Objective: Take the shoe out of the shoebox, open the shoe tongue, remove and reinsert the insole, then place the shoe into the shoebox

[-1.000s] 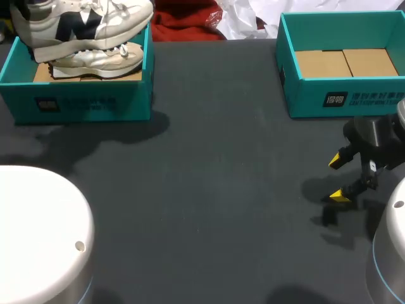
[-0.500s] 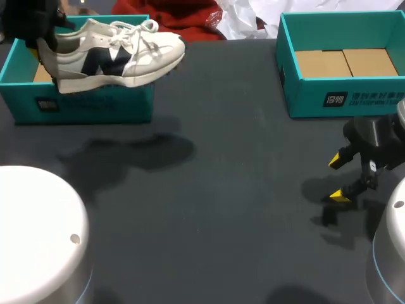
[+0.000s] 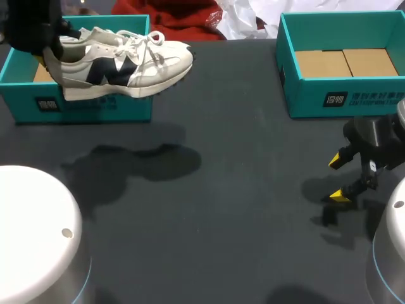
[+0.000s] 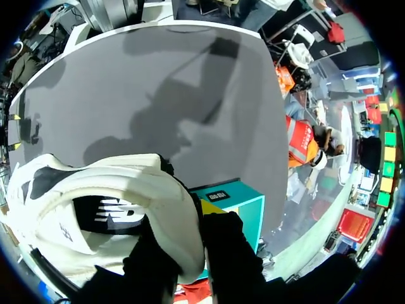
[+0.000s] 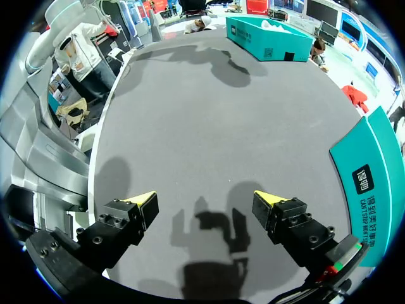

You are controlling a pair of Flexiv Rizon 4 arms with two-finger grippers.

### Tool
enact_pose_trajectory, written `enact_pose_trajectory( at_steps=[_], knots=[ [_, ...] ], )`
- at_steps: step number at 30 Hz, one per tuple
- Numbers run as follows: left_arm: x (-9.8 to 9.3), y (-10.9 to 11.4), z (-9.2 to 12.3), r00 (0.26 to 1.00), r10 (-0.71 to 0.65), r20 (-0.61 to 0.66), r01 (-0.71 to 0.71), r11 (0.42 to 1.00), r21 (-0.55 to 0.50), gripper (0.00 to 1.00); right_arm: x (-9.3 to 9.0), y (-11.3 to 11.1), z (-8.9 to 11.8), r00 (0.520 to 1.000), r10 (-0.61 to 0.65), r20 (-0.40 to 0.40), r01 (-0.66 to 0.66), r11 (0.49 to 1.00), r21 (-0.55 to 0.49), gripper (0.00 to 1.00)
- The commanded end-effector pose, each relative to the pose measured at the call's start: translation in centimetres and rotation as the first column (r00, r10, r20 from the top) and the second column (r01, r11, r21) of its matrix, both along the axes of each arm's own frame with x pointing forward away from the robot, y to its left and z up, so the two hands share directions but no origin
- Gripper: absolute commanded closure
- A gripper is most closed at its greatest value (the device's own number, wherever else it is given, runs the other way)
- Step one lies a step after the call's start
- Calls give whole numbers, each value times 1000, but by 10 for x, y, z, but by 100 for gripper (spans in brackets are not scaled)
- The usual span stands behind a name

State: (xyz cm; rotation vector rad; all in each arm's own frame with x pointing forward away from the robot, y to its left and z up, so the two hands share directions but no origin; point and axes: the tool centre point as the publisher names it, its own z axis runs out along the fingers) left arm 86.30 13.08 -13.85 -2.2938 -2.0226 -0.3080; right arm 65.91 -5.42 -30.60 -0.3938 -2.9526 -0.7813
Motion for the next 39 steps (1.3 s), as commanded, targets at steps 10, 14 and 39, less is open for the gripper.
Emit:
enact_pose_trajectory(
  at_steps=[10,14,39],
  knots=[
    [-98,-58,-8,983,-178,44,176,983,49,100,-2,0,0,1000,-2,3,2,1000,-3,0],
    [-127,-83,-23,977,-212,26,210,975,66,100,-2,0,0,1000,-2,3,2,1000,-3,0],
    [-158,-124,-59,977,-211,-15,211,973,94,100,-2,0,0,1000,-2,3,2,1000,-3,0]
  ],
)
